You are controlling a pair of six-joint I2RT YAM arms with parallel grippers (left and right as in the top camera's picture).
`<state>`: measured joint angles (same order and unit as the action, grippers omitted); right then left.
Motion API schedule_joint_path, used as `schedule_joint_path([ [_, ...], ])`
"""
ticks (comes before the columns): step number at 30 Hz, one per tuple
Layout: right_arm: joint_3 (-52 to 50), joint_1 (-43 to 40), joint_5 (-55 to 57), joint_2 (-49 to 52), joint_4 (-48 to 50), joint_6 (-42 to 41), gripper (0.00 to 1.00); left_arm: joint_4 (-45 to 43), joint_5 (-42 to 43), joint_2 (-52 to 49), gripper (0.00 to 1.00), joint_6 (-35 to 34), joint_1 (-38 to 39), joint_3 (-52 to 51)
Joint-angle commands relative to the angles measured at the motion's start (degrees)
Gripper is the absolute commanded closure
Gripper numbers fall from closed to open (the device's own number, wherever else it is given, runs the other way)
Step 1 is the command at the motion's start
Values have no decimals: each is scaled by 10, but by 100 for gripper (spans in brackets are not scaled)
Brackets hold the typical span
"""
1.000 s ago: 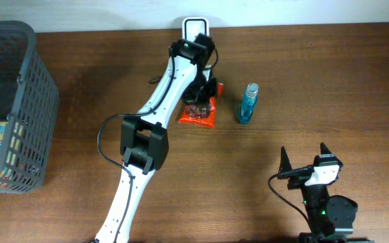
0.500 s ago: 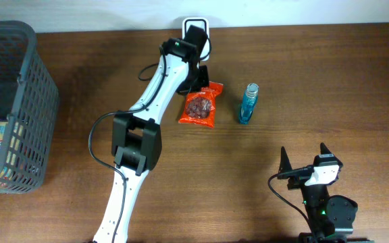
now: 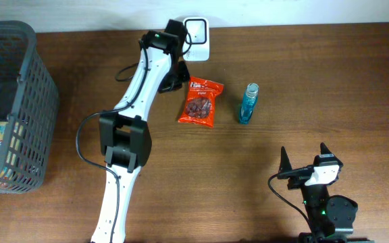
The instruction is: Scan the item barcode
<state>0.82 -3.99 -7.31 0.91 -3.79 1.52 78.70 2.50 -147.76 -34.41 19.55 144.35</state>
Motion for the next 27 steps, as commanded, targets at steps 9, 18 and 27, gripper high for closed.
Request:
schedule_joint_path([
  [9,-5,-2,5,-4,-1,-3,2,-104,88,7,100,54,93,-56],
  [18,-5,-2,5,-4,-1,-2,2,-127,-9,-27,100,12,83,-56],
  [27,-5,-2,5,-4,-1,-2,2,-85,79,-23,100,38,80,20],
])
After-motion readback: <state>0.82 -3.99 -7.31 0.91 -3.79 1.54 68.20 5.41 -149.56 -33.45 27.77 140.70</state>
